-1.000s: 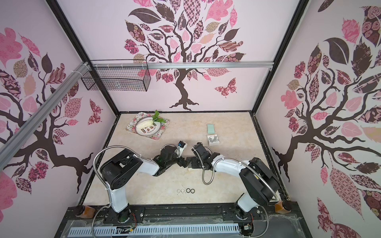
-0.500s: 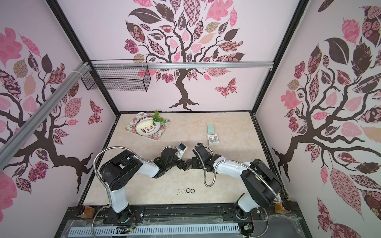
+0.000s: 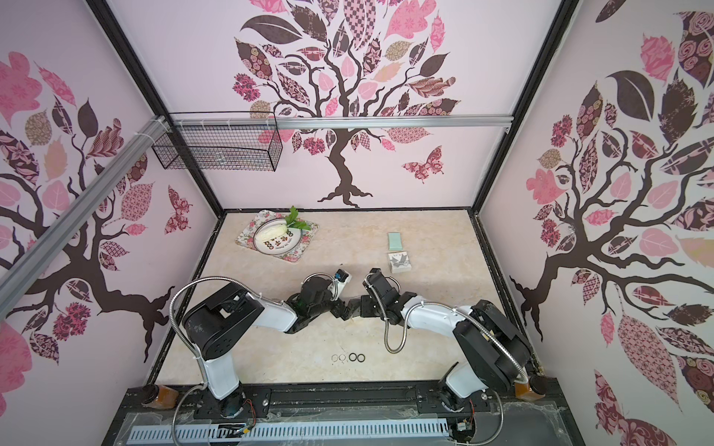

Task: Take the rings out of the lift-off lid box
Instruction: Take out the ring from the jewelry box.

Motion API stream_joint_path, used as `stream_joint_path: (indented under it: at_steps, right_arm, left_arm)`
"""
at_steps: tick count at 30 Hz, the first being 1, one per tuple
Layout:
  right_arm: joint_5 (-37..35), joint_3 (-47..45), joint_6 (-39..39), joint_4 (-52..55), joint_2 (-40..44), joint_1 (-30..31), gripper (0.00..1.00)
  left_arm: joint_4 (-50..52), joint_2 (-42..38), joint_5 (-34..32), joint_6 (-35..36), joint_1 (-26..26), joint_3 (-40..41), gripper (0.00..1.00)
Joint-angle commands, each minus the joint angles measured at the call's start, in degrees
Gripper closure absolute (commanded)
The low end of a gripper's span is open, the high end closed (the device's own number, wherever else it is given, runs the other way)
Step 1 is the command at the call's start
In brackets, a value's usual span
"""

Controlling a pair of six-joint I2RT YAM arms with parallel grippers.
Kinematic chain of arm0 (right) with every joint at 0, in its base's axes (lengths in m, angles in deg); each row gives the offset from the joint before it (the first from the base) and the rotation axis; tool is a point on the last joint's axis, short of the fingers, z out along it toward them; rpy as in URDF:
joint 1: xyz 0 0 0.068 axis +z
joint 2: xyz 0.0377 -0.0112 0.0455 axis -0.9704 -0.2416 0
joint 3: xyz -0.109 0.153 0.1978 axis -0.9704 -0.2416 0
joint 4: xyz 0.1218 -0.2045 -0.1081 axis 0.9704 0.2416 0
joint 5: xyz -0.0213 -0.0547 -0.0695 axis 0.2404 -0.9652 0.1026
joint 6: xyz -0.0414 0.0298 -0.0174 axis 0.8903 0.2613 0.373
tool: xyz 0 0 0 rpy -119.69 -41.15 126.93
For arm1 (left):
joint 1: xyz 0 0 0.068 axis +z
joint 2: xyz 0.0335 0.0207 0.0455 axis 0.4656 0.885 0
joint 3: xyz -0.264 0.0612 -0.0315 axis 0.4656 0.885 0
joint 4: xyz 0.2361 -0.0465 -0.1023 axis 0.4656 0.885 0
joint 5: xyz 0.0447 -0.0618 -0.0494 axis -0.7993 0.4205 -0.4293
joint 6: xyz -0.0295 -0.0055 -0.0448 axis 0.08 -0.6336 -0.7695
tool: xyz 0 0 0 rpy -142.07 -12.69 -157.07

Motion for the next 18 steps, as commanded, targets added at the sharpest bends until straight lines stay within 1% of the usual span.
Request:
stream_joint_path:
  at_steps: [1, 9, 18]
  right_arm:
    - [0.22, -0.46, -1.29, -1.39, 2.35, 0.26, 1.0]
    - [1.02, -1.59, -1.23, -3.18, 3.17, 0.26, 1.0]
    - [0.93, -3.41, -1.26, -5.5, 5.76, 0.29, 1.0]
  left_arm:
    - [1.9, 1.16, 0.28, 0.56, -0.27, -1.6, 0.02]
    - [5.89, 1.76, 0.49, 0.81, -0.23, -4.25, 0.02]
    - [8.14, 2.88, 0.8, 0.67, -0.26, -5.97, 0.02]
